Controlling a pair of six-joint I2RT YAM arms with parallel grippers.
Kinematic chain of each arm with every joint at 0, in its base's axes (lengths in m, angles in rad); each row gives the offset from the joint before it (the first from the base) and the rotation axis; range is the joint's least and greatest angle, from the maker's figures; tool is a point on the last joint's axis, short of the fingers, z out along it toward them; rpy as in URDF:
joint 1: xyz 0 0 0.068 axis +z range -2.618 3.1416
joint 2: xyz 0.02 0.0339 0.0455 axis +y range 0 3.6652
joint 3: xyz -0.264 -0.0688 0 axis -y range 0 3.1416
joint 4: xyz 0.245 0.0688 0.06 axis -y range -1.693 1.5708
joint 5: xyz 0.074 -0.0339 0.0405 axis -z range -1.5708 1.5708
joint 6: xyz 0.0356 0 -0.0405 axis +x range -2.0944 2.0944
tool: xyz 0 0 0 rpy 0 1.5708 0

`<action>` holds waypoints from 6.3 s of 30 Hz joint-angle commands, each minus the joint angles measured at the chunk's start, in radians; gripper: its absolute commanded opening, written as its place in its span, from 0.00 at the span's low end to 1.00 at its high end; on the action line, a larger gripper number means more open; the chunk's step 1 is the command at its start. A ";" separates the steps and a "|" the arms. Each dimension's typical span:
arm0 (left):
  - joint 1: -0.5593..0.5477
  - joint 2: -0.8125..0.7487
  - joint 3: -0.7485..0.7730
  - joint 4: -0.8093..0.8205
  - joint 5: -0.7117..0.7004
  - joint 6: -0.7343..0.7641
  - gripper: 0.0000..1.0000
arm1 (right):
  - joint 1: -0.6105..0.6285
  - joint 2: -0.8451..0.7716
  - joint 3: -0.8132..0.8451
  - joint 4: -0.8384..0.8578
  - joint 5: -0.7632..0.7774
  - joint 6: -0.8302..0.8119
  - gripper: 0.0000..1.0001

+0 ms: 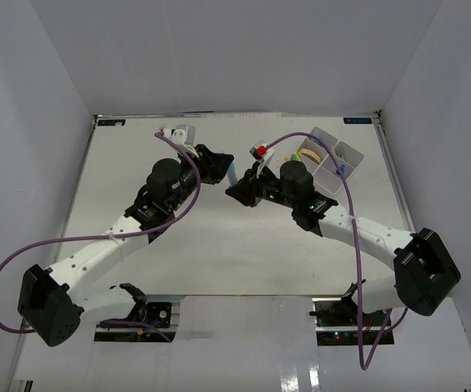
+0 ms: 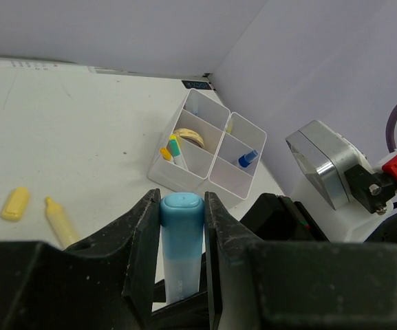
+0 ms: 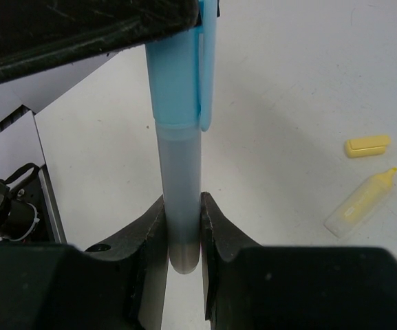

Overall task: Sort the stationery into containers
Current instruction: Close the pen cap on the pen, then place the pen in the storage box.

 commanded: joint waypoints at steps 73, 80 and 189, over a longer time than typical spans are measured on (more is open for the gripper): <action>-0.051 0.104 0.033 0.185 0.095 0.125 0.56 | -0.040 -0.124 -0.121 0.348 0.095 0.067 0.08; -0.051 0.101 0.024 0.209 0.109 0.150 0.32 | -0.040 -0.137 -0.120 0.315 0.087 0.058 0.22; 0.015 0.244 0.113 -0.361 -0.179 0.314 0.98 | -0.588 -0.163 -0.112 -0.118 0.454 -0.124 0.56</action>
